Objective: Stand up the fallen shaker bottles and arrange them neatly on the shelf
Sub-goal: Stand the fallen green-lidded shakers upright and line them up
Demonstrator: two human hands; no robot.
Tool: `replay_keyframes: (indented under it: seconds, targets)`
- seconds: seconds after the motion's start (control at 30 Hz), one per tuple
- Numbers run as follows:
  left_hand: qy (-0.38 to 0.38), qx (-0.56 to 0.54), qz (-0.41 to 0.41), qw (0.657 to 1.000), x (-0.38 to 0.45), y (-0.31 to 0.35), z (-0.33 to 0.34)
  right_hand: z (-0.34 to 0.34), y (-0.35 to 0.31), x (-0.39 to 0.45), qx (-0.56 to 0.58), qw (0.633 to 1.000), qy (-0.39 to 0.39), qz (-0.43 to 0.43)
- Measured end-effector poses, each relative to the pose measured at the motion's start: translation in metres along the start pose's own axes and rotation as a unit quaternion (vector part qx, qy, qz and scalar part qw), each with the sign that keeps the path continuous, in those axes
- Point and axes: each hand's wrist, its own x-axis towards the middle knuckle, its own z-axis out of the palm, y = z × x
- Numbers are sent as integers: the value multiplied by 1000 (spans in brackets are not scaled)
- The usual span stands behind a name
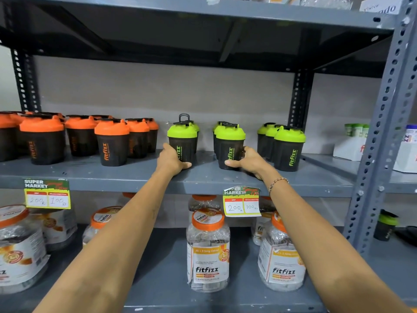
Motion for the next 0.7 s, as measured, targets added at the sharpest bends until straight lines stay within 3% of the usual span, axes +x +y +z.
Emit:
replay_keyframes:
  seconds: [0.7]
  targets:
    - [15, 17, 19, 1000, -8, 0, 4, 1, 8, 3, -32, 999, -7, 7]
